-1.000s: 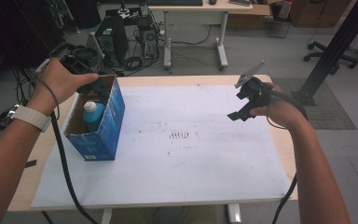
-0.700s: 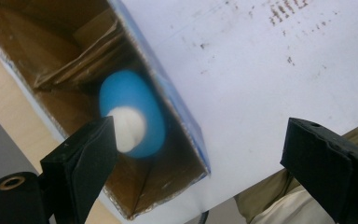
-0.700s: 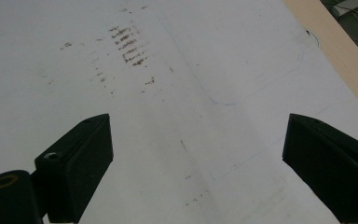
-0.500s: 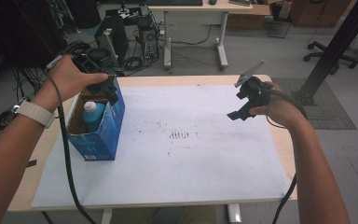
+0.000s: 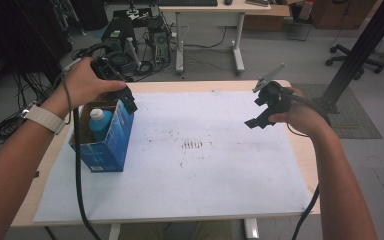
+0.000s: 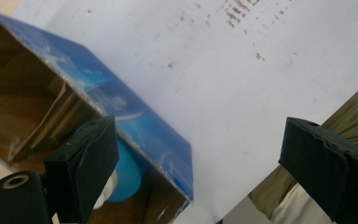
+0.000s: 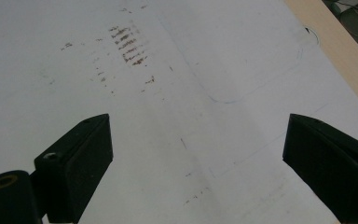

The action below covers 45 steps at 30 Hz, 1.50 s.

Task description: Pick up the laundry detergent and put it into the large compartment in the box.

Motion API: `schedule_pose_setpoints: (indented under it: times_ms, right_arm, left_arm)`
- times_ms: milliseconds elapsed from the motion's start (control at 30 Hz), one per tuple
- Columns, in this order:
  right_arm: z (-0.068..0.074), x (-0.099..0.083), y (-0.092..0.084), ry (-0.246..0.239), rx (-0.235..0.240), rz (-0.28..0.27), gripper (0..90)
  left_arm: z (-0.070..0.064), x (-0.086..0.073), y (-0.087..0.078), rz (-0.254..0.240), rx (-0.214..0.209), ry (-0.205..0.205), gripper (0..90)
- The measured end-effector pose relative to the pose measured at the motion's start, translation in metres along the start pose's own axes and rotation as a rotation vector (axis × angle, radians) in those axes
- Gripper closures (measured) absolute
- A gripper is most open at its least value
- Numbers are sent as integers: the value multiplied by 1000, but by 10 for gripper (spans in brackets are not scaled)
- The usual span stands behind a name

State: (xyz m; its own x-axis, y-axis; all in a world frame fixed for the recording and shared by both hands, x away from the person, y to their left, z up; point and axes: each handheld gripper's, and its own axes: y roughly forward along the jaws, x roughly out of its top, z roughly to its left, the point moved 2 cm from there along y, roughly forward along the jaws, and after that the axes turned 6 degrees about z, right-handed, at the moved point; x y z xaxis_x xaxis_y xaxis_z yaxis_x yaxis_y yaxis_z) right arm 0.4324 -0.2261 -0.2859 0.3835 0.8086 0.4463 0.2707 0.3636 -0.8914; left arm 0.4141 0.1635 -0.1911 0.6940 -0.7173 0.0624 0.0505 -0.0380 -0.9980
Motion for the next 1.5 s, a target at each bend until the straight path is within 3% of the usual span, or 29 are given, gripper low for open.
schedule_pose_setpoints:
  times_ms: [333, 500, 833, 1100, 1500]
  right_arm:
    - [0, -1, 0, 1, 6, 2, 83]
    - [-1, -1, 0, 2, 7, 3, 82]
    - [-1, 0, 3, -2, 14, 5, 82]
    - [-2, -1, 2, 5, 13, 5, 82]
    - [-3, -4, 3, 8, 15, 2, 82]
  left_arm:
    - [-10, 12, 0, -24, -2, 80, 119]
    - [-15, 18, 3, -2, -6, 123, 119]
    - [-28, 33, 4, -8, -28, 251, 115]
    - [-35, 42, 7, -20, -23, 325, 114]
    - [-51, 53, 5, -54, -23, 402, 115]
